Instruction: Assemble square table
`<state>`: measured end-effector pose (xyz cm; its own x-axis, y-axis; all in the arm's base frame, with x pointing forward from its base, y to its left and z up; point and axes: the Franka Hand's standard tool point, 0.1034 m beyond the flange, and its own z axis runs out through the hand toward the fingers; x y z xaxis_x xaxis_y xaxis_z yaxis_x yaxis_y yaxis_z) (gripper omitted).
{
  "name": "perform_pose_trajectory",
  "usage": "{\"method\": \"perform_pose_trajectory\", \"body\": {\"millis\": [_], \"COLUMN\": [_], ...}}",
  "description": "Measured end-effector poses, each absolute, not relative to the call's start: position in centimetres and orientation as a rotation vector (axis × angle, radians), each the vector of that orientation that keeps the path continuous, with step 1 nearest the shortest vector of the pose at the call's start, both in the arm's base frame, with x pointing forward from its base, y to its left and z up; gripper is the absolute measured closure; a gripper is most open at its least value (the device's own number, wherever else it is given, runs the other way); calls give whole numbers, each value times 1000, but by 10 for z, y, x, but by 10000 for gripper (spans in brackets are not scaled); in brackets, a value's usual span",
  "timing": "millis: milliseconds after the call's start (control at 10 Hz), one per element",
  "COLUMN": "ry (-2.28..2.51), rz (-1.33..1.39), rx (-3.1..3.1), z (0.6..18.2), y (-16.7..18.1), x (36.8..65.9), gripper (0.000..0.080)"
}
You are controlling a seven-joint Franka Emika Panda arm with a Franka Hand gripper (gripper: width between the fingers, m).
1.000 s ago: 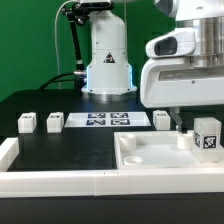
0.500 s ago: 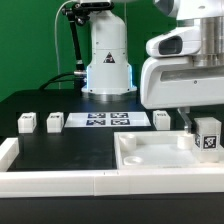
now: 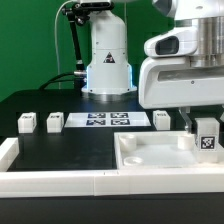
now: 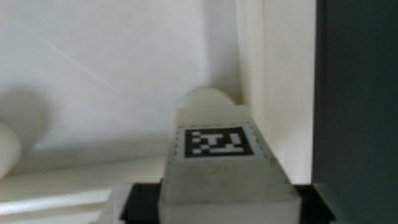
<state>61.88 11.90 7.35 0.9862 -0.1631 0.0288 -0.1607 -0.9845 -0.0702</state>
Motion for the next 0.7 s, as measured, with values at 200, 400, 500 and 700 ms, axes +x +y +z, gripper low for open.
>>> {"method": "perform_pose_trajectory", "body": {"millis": [200, 400, 500, 700], "ry": [651, 863, 995, 1163], "rz": [-62, -70, -76, -89], "rx": [-3007, -2979, -2944, -2902], "z": [74, 73, 73, 73], "y": [116, 110, 106, 98], "x": [618, 617, 617, 616], "gripper": [507, 504, 499, 489]}}
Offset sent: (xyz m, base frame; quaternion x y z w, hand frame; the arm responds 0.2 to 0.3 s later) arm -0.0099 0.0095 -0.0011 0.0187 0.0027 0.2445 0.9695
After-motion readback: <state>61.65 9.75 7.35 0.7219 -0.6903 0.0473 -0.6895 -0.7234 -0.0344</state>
